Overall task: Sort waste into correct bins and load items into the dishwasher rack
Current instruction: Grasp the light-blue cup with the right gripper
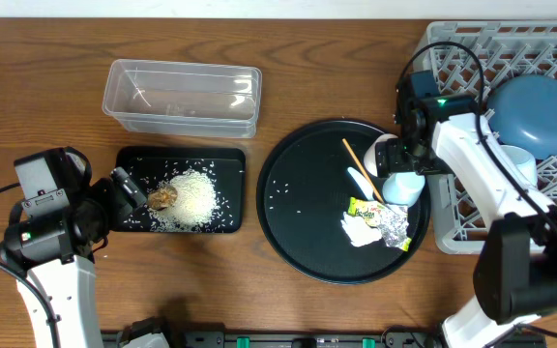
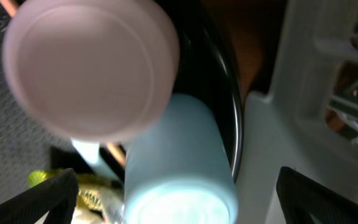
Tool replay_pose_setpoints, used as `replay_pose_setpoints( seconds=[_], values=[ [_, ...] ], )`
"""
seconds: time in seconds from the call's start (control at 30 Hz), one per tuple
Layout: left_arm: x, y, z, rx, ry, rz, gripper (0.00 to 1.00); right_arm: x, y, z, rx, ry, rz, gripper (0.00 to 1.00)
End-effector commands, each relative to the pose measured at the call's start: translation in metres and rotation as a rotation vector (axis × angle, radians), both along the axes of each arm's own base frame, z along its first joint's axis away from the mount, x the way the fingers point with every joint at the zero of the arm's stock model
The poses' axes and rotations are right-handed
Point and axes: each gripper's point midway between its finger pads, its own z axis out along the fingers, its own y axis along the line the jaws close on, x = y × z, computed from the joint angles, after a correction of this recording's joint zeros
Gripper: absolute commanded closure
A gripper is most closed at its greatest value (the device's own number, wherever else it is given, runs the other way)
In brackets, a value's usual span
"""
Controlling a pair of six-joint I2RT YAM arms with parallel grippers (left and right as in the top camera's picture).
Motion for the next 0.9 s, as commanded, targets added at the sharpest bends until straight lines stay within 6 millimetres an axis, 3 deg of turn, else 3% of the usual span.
replay_pose_setpoints(
  seconds=[0.0,0.27,0.5,0.87],
  values=[
    [0.002,0.003,0.007,0.018,-0.014,-0.012,0.02,-0.001,-0.001,-0.014,-0.025,0.042,0.054,0.07],
    [0.002,0.003,0.007,0.018,-0.015,-0.011,0.02,-0.005,-0.001,-0.034,-0.033,0.097,0.068,0.22],
    [0.002,0.003,0.007,0.018,-0.015,-0.011,0.02,-0.006,0.008,-0.035,0.017,0.104,0.077,0.47],
    [0.002,0.003,0.007,0.018,-0.014,-0.011,0.02,-0.009,0.016,-0.023,0.061,0.126,0.065,0.47]
  ],
)
